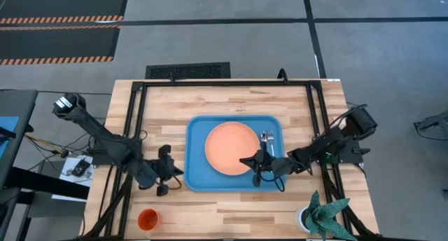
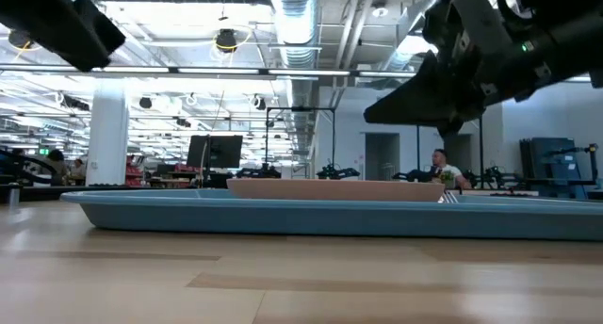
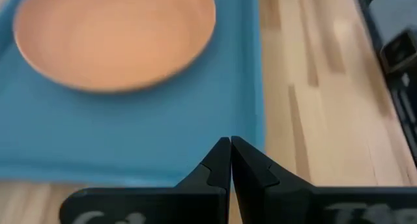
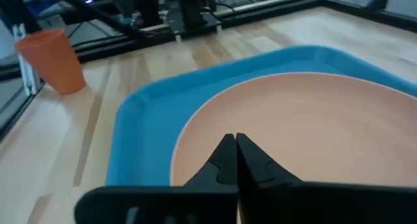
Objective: Pick and place plate/cup/fork/spoon on tray
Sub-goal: Put the orange cup on the blue serving tray to the top left of the light orange plate
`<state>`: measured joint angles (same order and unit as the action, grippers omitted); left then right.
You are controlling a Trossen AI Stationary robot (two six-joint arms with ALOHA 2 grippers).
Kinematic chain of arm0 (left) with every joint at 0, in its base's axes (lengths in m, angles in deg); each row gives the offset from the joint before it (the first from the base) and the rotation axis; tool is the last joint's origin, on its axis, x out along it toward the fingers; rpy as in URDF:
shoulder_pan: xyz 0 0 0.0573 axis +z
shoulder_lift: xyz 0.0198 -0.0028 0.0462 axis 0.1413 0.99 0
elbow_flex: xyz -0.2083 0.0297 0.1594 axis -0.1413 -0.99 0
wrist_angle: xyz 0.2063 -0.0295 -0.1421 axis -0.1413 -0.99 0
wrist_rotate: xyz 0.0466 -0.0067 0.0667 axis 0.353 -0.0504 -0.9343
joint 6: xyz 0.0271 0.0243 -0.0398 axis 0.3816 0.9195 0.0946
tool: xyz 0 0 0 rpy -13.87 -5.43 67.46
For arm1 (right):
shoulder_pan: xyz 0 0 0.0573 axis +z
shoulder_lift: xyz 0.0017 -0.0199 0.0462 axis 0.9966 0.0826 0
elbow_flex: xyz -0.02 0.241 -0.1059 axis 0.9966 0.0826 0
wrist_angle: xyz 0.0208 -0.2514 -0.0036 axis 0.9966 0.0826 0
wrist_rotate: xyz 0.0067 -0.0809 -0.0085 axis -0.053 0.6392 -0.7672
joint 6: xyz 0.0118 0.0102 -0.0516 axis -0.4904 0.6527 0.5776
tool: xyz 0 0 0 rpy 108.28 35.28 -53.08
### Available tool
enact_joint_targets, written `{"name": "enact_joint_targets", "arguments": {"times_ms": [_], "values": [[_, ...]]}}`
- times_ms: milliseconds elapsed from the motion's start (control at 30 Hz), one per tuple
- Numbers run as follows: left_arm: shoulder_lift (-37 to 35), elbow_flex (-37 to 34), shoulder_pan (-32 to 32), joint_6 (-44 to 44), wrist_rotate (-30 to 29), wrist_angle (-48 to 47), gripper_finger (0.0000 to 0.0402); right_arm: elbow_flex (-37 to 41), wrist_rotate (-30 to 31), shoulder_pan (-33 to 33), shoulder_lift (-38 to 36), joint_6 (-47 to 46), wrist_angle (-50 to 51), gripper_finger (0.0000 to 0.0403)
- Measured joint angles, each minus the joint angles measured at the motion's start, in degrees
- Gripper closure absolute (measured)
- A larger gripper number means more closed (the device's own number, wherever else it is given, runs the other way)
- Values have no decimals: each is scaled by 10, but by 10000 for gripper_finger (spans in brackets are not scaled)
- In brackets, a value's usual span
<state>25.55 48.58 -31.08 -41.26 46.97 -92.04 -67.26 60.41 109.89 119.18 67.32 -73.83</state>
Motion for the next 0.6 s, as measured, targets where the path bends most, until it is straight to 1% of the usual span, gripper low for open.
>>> {"name": "enact_joint_targets", "arguments": {"times_ms": [67,267,367,433,600], "values": [[42,43,-11,-38,13,-54,402,0,-1,1,12,14,-18,397],[173,188,-54,-148,61,-219,401,0,1,7,12,14,-49,399],[234,259,-77,-198,87,-282,401,0,0,21,12,16,-58,397],[267,304,-91,-235,101,-327,401,0,3,30,12,16,-57,395],[337,405,-125,-320,140,-429,401,0,33,48,12,16,-66,397]]}}
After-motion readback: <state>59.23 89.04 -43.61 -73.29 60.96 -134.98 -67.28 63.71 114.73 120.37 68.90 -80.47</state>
